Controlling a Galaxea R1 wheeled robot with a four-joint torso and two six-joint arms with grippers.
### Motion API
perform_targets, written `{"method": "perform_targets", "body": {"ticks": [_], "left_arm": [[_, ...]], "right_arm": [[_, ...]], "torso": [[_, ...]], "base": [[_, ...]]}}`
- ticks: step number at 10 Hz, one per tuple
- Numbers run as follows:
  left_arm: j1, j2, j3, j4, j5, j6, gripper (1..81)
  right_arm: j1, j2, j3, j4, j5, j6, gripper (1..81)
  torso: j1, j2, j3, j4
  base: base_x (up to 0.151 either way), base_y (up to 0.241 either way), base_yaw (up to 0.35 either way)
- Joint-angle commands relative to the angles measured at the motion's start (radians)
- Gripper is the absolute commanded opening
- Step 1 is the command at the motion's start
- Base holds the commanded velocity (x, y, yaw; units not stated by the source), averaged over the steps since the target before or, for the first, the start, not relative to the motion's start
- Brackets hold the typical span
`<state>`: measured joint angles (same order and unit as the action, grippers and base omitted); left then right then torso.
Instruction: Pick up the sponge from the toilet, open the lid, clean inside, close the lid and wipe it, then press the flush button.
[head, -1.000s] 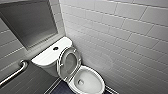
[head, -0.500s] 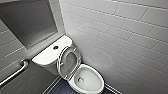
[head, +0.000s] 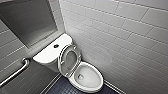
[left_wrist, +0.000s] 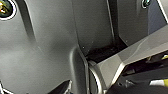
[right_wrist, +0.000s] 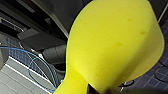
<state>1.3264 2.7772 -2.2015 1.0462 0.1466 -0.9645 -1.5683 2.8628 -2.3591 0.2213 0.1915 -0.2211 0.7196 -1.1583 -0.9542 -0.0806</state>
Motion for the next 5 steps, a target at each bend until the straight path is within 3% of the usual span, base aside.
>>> {"method": "perform_targets", "body": {"ticks": [1, 4, 5], "left_arm": [[-0.002, 0.009, -0.020, 0.006, 0.044, 0.010, 81.1], [0.009, 0.064, -0.112, 0.011, 0.044, 0.012, 81.1], [0.011, 0.085, -0.145, 0.011, 0.044, 0.012, 81.1]], "right_arm": [[-0.028, -0.006, 0.000, 0.003, -0.083, -0.001, 1.0], [-0.026, 0.026, -0.052, 0.004, -0.083, -0.001, 1.0], [-0.020, 0.038, -0.073, 0.006, -0.087, -0.001, 1.0]], "torso": [[-0.064, 0.100, 0.099, 0.000], [-0.128, 0.198, 0.200, 0.000], [-0.088, 0.134, 0.218, 0.000]], "base": [[0.000, 0.000, 0.000], [0.000, 0.000, 0.000], [0.000, 0.000, 0.000]]}}
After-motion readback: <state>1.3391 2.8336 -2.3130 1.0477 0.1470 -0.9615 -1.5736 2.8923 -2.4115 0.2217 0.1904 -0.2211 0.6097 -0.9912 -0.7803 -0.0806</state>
